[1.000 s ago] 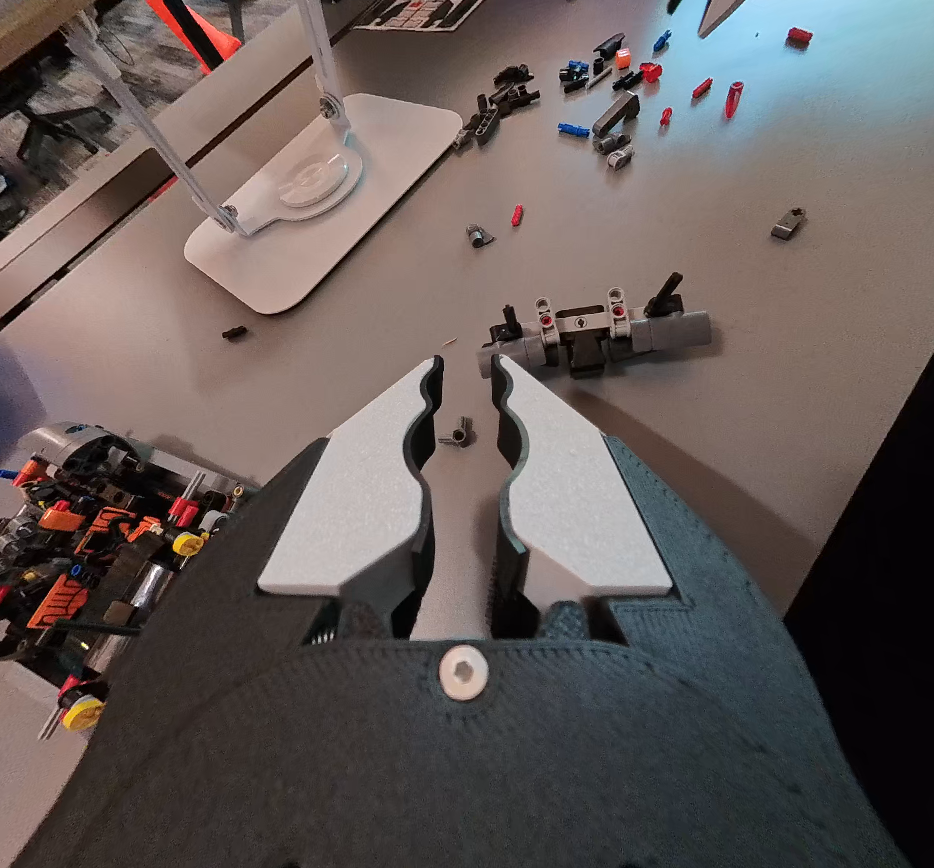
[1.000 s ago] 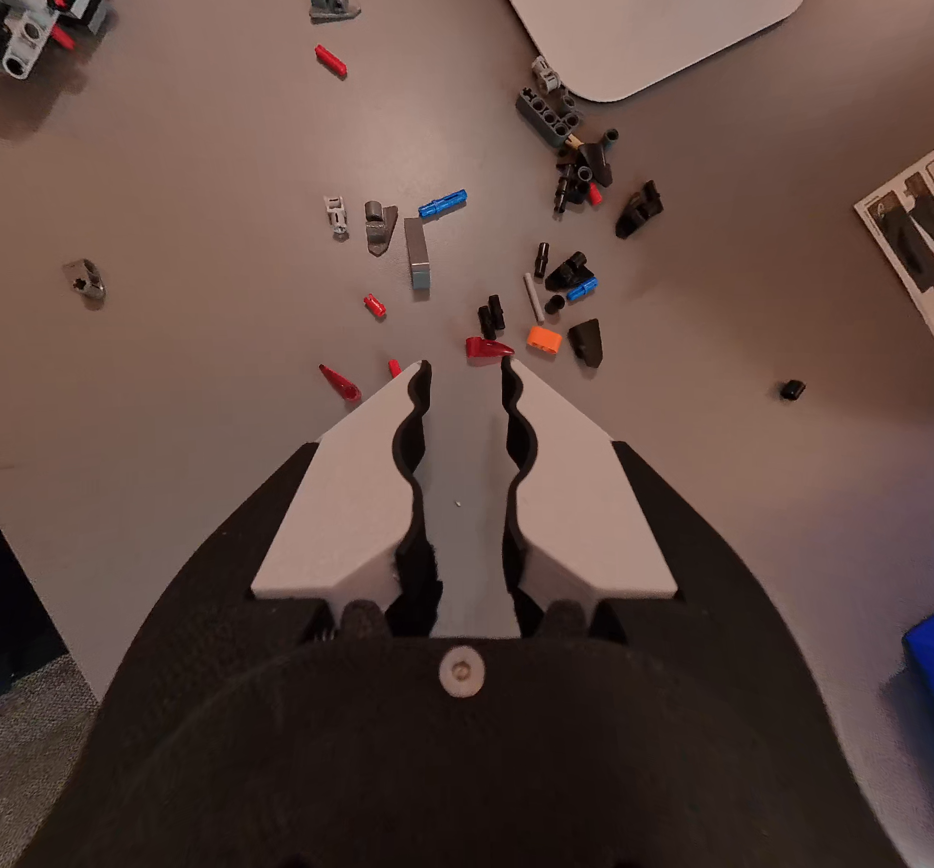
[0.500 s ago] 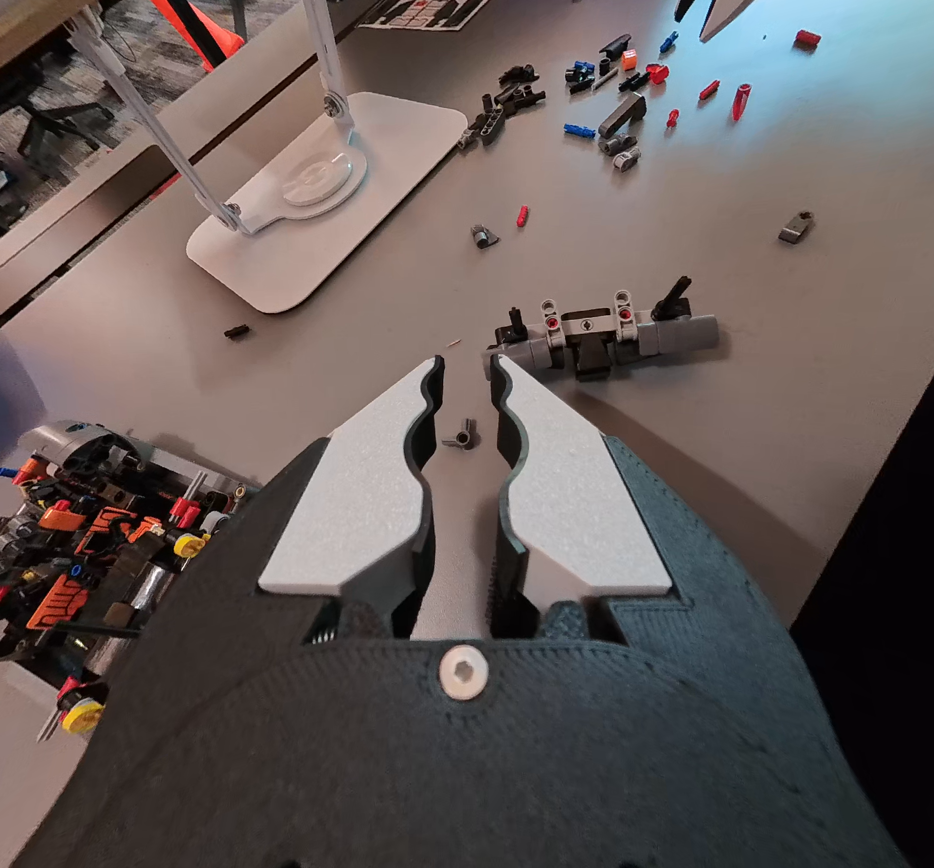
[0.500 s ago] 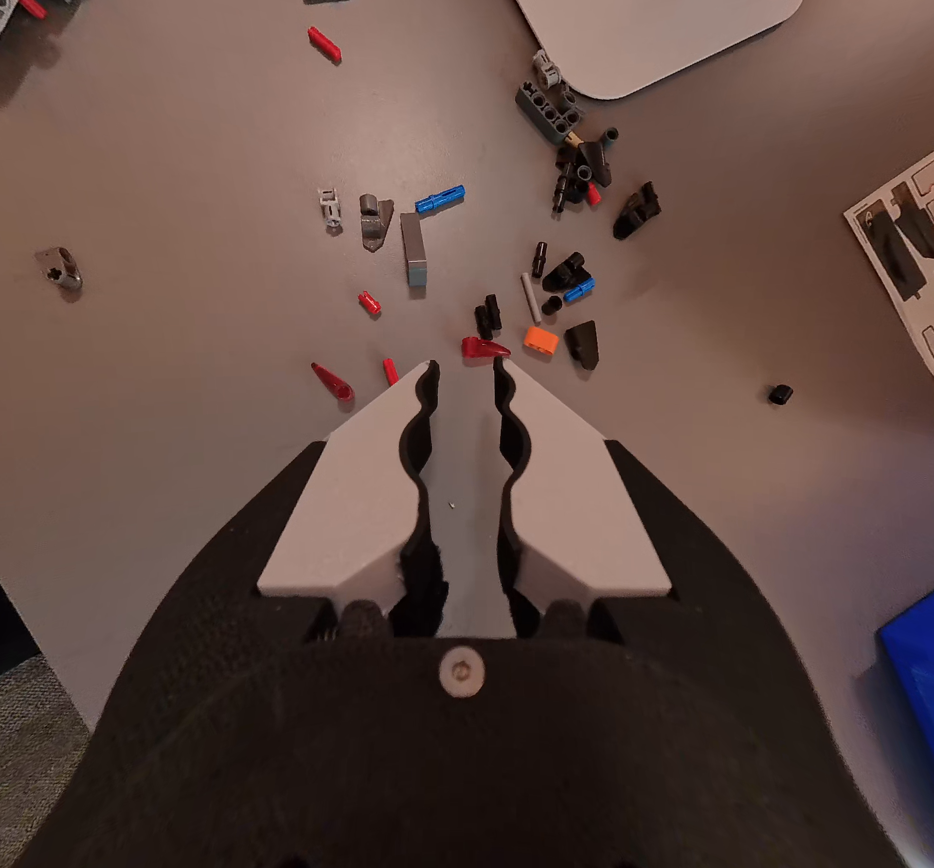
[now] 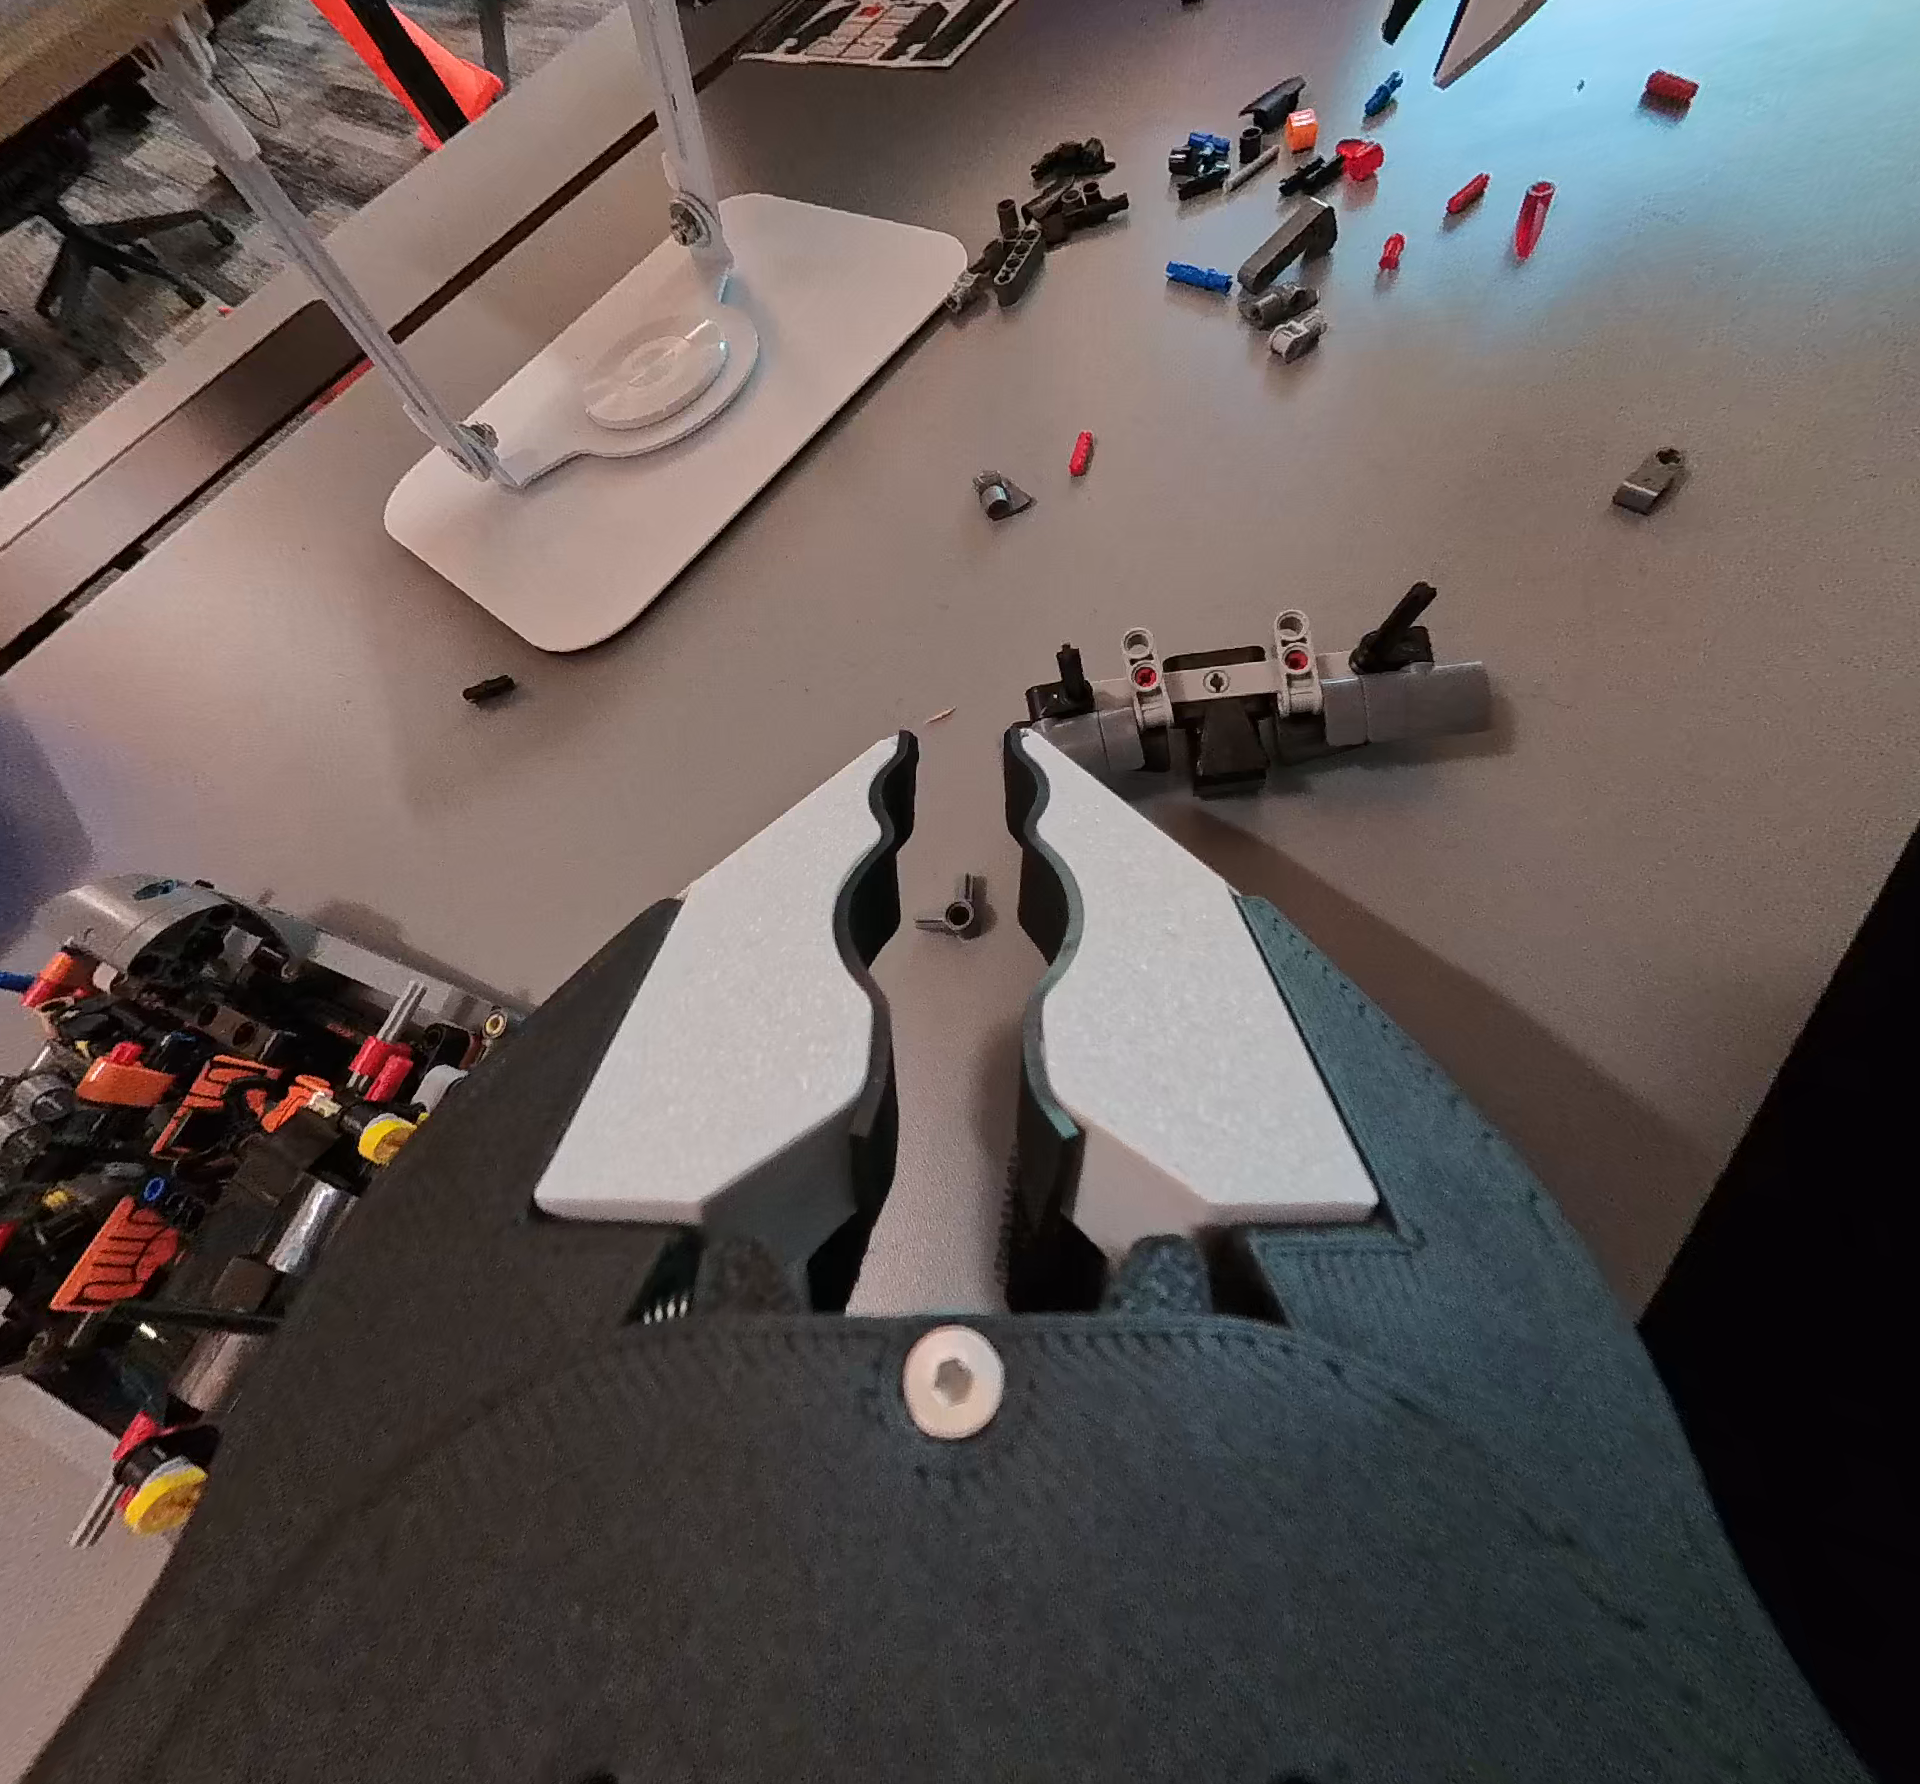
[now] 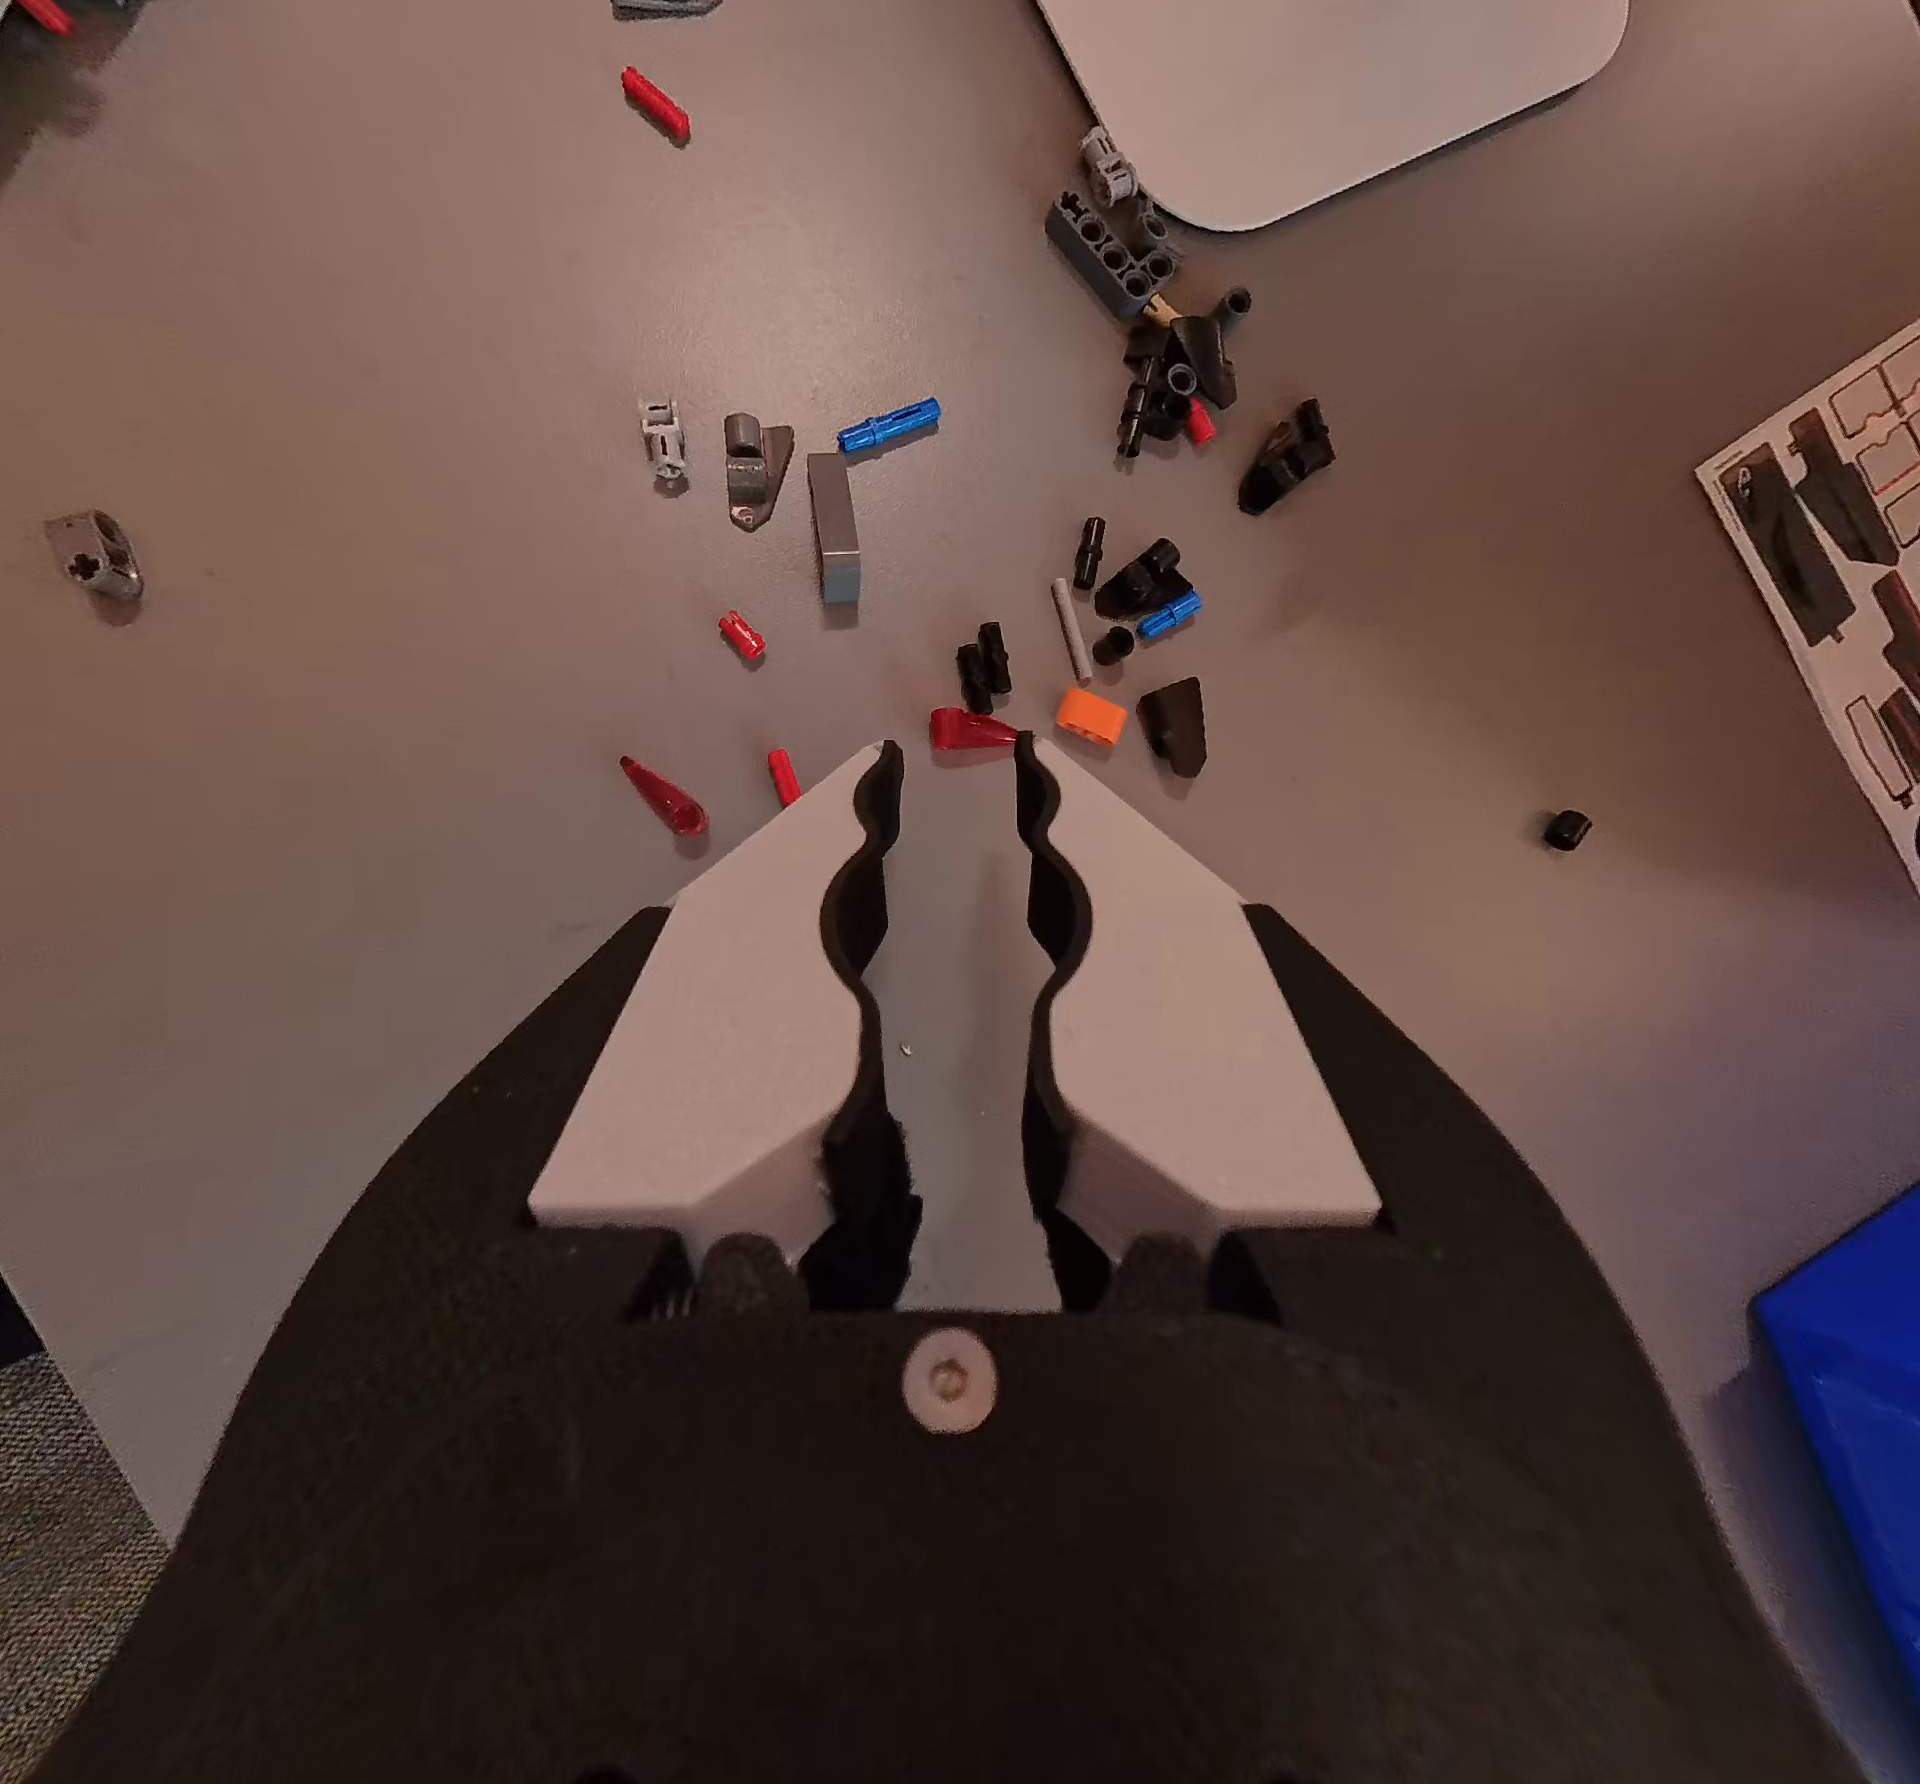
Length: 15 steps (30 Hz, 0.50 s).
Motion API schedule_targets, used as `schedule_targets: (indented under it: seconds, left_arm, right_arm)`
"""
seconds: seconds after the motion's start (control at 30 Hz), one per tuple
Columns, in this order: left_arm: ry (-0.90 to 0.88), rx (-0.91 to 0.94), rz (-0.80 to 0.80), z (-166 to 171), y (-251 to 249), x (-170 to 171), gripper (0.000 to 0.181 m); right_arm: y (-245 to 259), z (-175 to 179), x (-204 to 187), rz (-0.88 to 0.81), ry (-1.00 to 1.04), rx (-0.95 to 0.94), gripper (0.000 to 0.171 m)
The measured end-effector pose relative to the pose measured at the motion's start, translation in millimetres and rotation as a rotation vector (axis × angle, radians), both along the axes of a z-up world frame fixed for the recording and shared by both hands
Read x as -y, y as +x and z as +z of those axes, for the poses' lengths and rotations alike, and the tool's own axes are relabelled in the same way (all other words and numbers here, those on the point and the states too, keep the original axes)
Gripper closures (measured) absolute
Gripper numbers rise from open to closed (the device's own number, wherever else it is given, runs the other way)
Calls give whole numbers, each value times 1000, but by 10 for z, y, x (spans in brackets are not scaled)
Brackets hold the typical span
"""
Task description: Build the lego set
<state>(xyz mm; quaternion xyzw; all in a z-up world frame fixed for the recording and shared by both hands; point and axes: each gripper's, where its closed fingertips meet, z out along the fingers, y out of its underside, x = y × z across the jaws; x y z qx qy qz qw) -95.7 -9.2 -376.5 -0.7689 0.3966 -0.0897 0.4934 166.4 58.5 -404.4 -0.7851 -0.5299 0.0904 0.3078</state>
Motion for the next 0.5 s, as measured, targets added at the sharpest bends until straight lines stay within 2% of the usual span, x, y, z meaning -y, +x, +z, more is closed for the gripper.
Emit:
schedule_targets:
  seconds: [0.23,0.33,0.5]
  left_arm:
    - [2,1,-1,21,-3,-2,166]
    - [2,3,-3,25,6,0,167]
    - [-2,-3,0,8,12,-6,167]
  right_arm:
    - [100,74,-154,-49,15,-43,146]
    - [116,105,-263,-42,-10,-98,146]
    - [127,85,-491,-3,-18,-81,148]
